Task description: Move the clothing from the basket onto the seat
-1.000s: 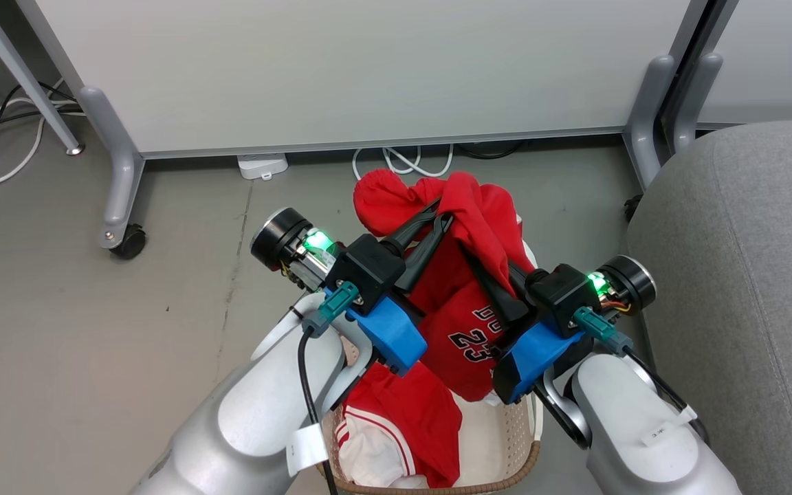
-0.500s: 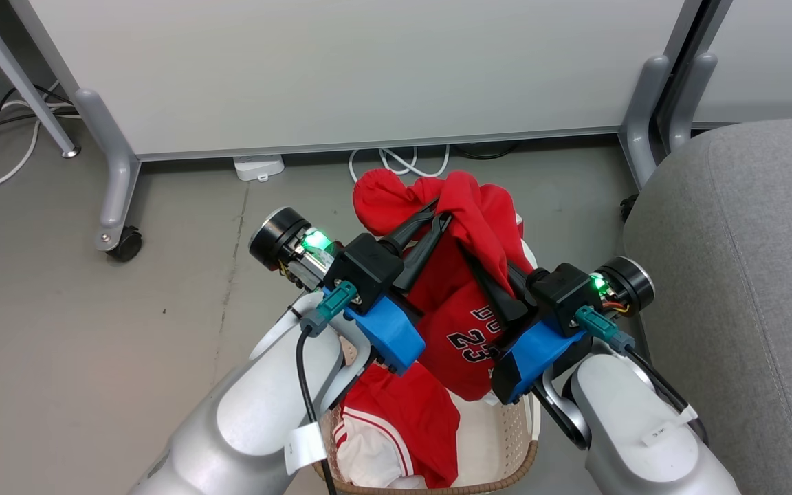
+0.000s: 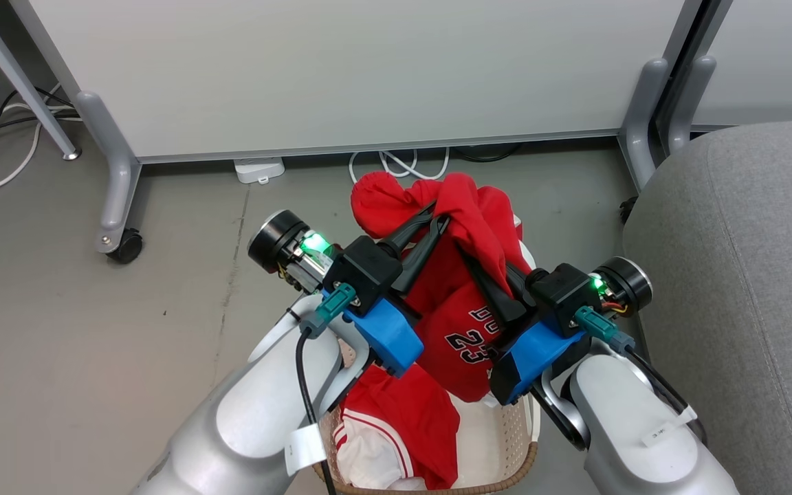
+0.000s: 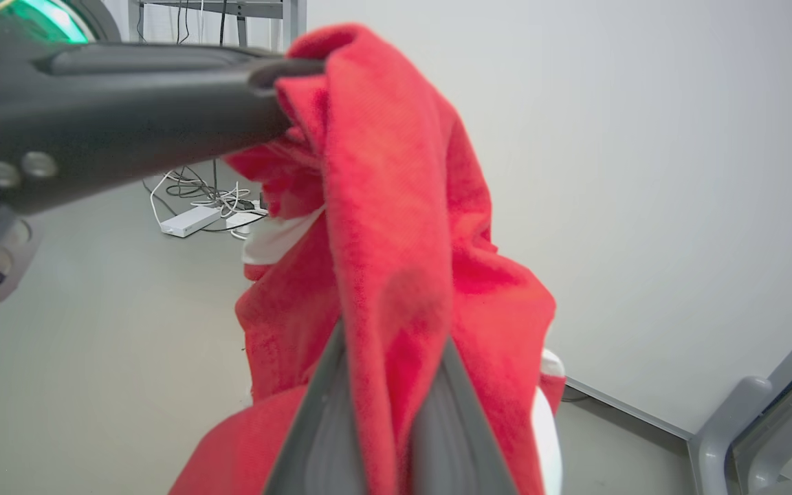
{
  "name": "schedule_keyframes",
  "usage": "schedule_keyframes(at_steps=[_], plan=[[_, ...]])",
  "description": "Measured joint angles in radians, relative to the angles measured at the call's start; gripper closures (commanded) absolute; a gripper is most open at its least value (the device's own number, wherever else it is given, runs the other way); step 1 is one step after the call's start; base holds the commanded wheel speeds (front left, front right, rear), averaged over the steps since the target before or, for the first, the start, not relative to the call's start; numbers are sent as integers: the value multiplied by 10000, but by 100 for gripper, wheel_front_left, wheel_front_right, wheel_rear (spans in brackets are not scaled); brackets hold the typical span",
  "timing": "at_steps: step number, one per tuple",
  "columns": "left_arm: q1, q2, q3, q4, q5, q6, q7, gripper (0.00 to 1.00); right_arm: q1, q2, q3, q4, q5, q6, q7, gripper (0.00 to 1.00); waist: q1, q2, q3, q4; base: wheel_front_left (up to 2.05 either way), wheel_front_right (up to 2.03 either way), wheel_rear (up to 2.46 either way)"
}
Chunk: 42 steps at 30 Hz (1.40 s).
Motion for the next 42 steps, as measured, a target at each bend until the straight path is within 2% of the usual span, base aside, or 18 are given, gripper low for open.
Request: schedule_keyframes(at_steps=[3, 4, 5, 19, 27, 34, 42], plan=[[38, -4, 15, 42, 2, 0, 0, 100, 4, 0, 0, -23, 42, 0, 0, 100, 0, 0, 0, 0, 0, 0, 0], [44, -13, 44, 44, 0, 0, 0, 80, 4, 0, -4, -35, 46, 0, 0, 100, 0, 0, 3, 1, 0, 0, 0], [44, -23, 67, 46, 0, 0, -2, 0, 4, 0, -8, -44, 69, 0, 0, 100, 0, 0, 7, 4, 0, 0, 0], [146, -56, 234, 48, 157, 0, -2, 0, 8, 0, -130, -96, 217, 0, 0, 100, 0, 0, 32, 40, 0, 0, 0], [221, -59, 326, -117, 265, 0, -2, 0, 18, 2, -593, -265, 249, 0, 0, 100, 0, 0, 132, -66, 0, 0, 0], [340, 12, 420, -418, 347, 2, -12, 0, 154, 0, -1266, -476, 86, 0, 0, 100, 0, 0, 322, -530, 0, 0, 0], [454, 94, 351, -591, 462, 2, -10, 0, 475, -6, -2280, -905, -94, 0, 0, 100, 0, 0, 604, -1410, 0, 0, 0]])
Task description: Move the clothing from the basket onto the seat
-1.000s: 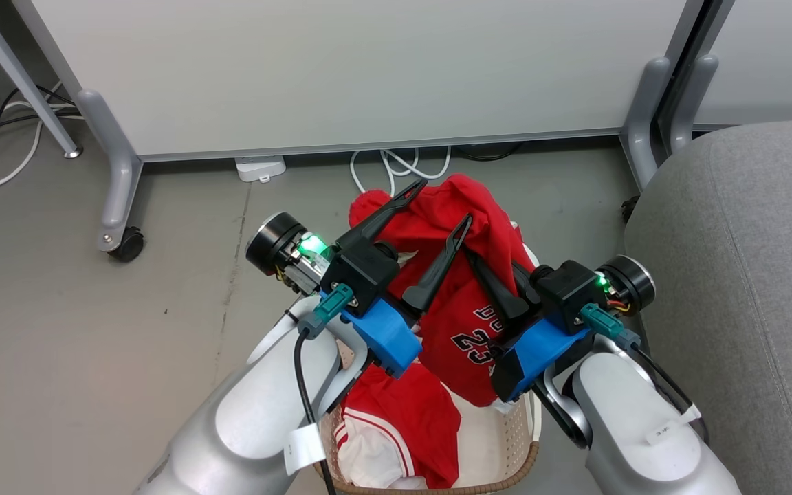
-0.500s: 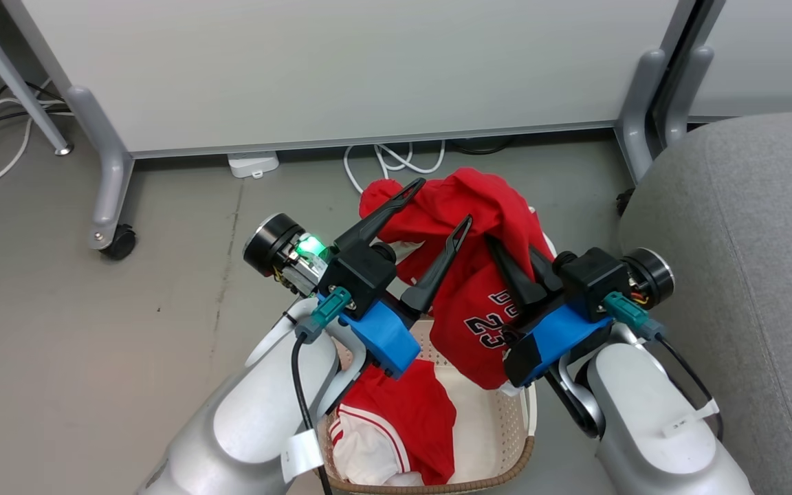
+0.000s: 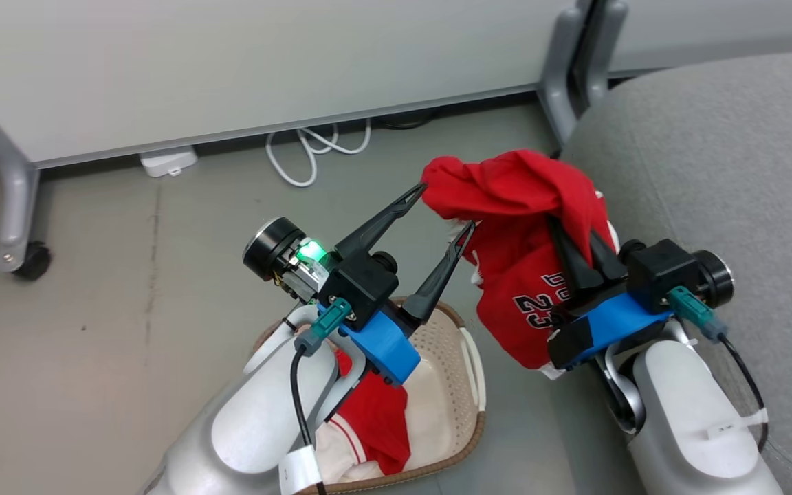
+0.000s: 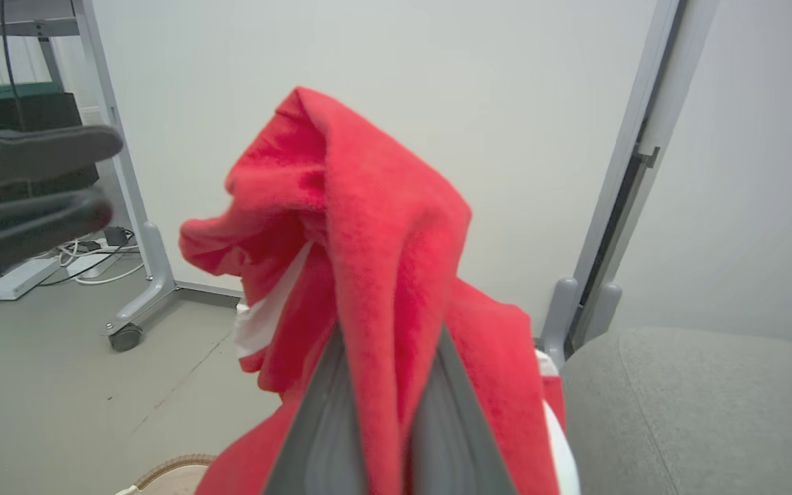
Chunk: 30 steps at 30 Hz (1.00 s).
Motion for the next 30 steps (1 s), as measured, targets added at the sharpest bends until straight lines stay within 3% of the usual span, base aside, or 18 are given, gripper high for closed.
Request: schedule_keyframes(at_steps=[20, 30], plan=[[36, 63, -765, 115, 69, -21, -2, 0, 1678, -6, -1547, -1868, -96, 0, 2, 100, 0, 0, 641, -2703, 0, 0, 0], [-16, 61, -993, 174, -19, -50, -2, 0, 2312, -4, -1812, -2251, 94, 0, 0, 100, -1, 0, 761, -3214, 0, 0, 0]])
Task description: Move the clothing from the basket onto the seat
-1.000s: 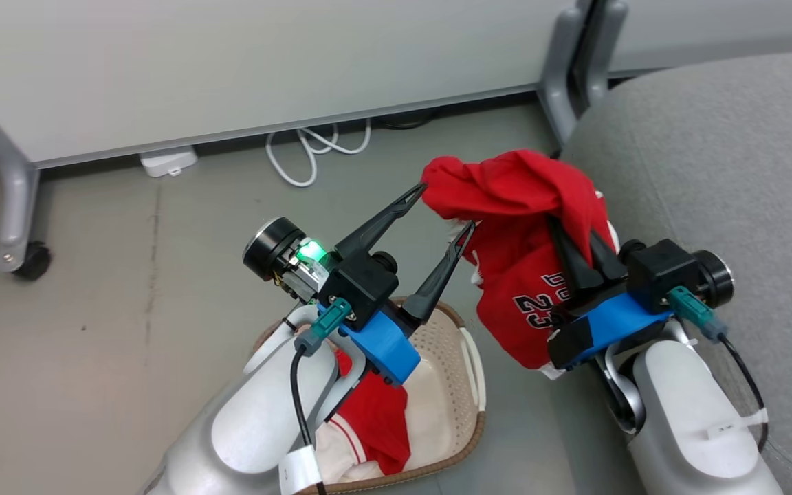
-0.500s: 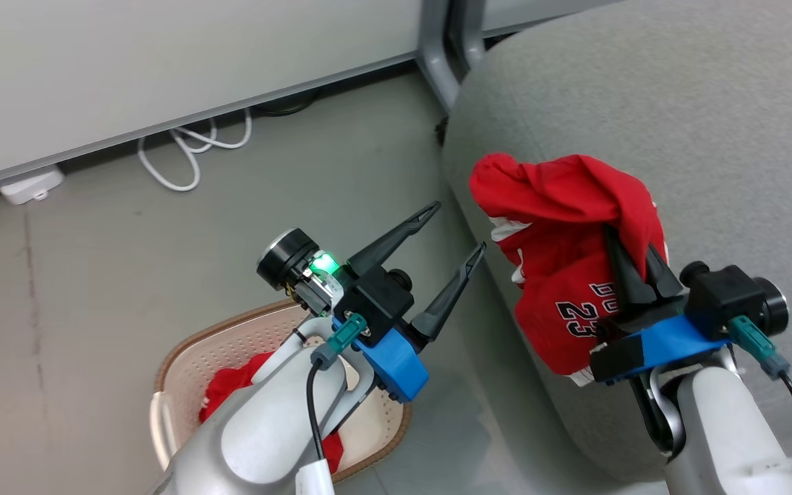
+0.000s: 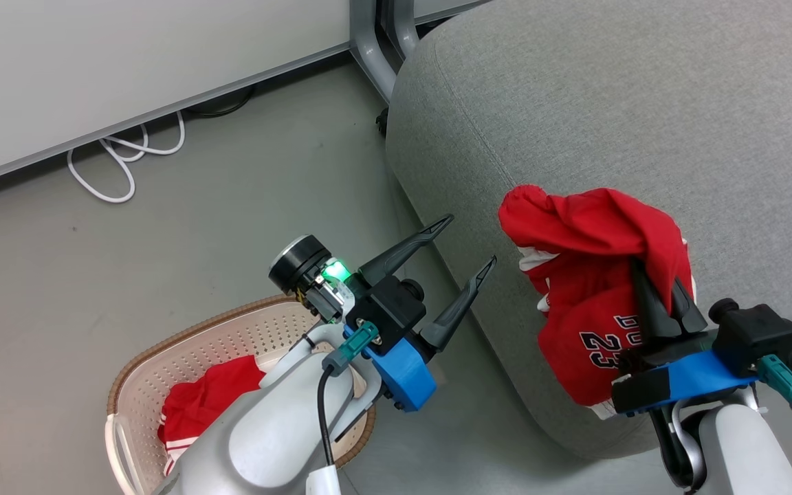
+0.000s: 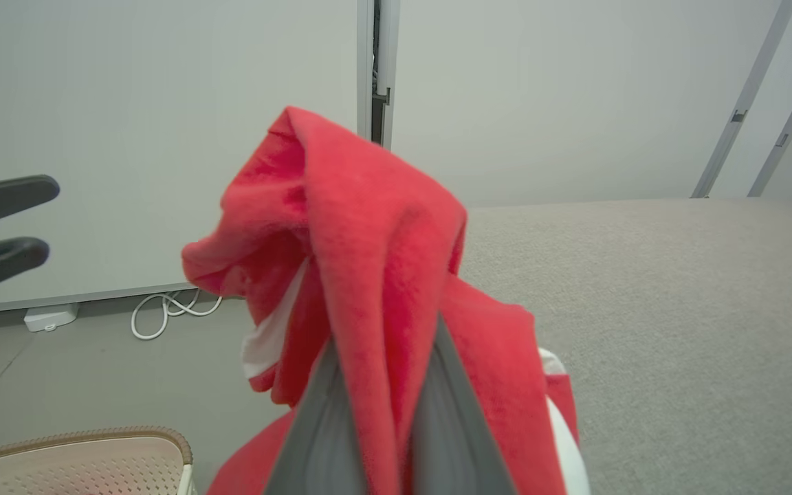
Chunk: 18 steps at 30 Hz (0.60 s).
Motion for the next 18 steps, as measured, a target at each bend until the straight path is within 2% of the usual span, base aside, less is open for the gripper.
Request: schedule_keyframes(at_steps=[9, 14, 18], plan=[[-26, 44, 107, -148, -23, 0, 0, 0, -247, 0, -196, -297, -2, 0, 2, 100, 0, 0, 110, 122, 0, 0, 0], [-263, 115, 228, -345, 90, 8, 0, 0, -1358, 2, -564, -579, -245, 0, 0, 100, 0, 0, 512, 207, 0, 0, 0], [-670, 211, 288, -499, 236, 38, 0, 0, -2688, -90, -1292, -865, -301, 0, 0, 100, 0, 0, 1098, 295, 0, 0, 0]])
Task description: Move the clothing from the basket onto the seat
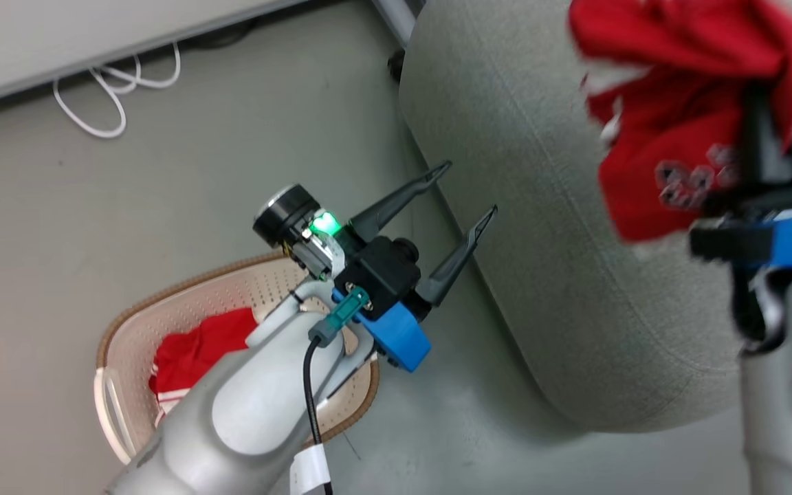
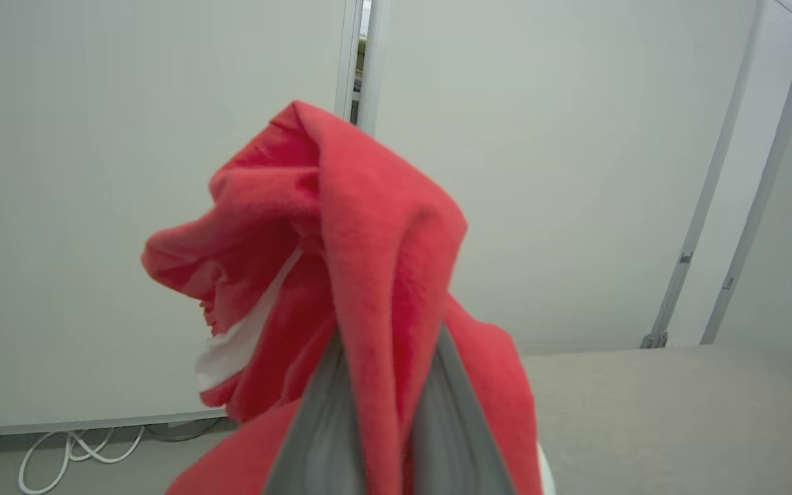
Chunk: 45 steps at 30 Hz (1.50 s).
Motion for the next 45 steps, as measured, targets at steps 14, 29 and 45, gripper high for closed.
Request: schedule_keyframes(at_steps=[14, 29, 45], plan=[[-1611, 679, -25, -706, 637, 12, 245, 0, -4538, -2322, -3308, 594, 261, 2, -2, 100, 2, -1, 3109, 444, 0, 0, 0], [-1888, 1116, -44, -1342, 744, 194, 372, 0, -4909, -3066, -4631, 4644, -299, 2, 0, 100, 2, 0, 4839, 918, 0, 0, 0], [-1700, 934, -94, -1022, 456, 384, 132, 0, -3465, -2663, -3985, 4984, -113, 0, -2, 0, 1, -1, 3992, 1066, 0, 0, 0]])
